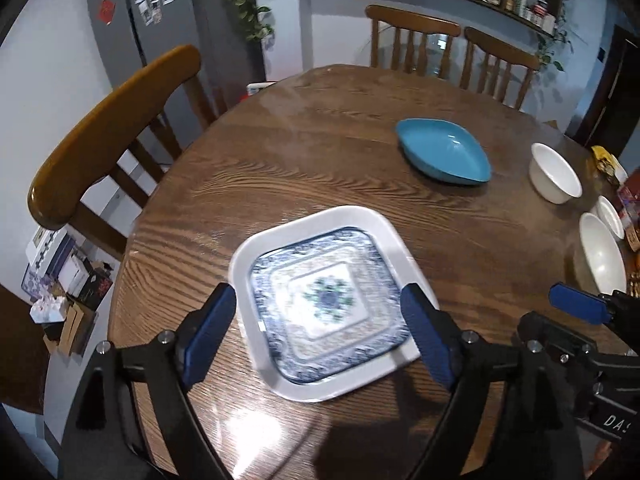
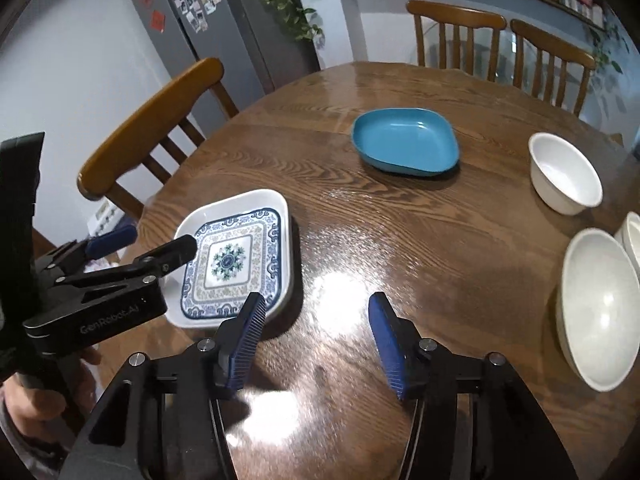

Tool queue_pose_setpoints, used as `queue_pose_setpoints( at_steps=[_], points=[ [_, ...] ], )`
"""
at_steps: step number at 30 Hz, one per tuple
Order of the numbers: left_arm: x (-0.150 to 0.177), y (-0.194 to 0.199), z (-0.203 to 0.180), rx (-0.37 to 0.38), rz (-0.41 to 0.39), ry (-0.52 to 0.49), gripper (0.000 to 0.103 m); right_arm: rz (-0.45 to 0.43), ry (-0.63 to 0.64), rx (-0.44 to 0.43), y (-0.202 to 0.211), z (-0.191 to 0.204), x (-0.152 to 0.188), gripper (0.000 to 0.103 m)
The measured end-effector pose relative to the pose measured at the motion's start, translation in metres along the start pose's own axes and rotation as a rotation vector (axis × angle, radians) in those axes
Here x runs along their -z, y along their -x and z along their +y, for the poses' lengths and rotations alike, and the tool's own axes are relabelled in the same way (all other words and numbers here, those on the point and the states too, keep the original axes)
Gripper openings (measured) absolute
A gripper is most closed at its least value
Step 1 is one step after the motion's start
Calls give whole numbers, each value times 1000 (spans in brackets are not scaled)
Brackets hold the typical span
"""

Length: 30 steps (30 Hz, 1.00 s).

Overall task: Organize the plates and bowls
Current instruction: 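Open the left tool and withdraw it from the stacked plates, then reach the left tool to the teal square dish and grasp its rim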

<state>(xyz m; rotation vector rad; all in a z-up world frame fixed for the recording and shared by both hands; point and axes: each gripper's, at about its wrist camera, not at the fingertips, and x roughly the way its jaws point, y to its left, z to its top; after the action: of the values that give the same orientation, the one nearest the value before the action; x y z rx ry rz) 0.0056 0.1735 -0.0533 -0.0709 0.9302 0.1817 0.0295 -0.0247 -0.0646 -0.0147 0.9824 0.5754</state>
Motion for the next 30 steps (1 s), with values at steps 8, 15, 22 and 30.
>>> queue_pose_setpoints(
  at_steps=[8,15,22,30],
  points=[
    [1,13,-48,36,-15,-54,99,-81,-90,50,46,-41,14,55],
    [-8,24,-98,100,-32,-119,99,-119,-158,110,76,-81,27,58],
    [-26,32,-142,123,-86,-184,99,-168,-220,167,103,-119,33,58],
    [-57,25,-173,113,-137,-217,99,-216,-225,239,124,-145,16,59]
  ],
)
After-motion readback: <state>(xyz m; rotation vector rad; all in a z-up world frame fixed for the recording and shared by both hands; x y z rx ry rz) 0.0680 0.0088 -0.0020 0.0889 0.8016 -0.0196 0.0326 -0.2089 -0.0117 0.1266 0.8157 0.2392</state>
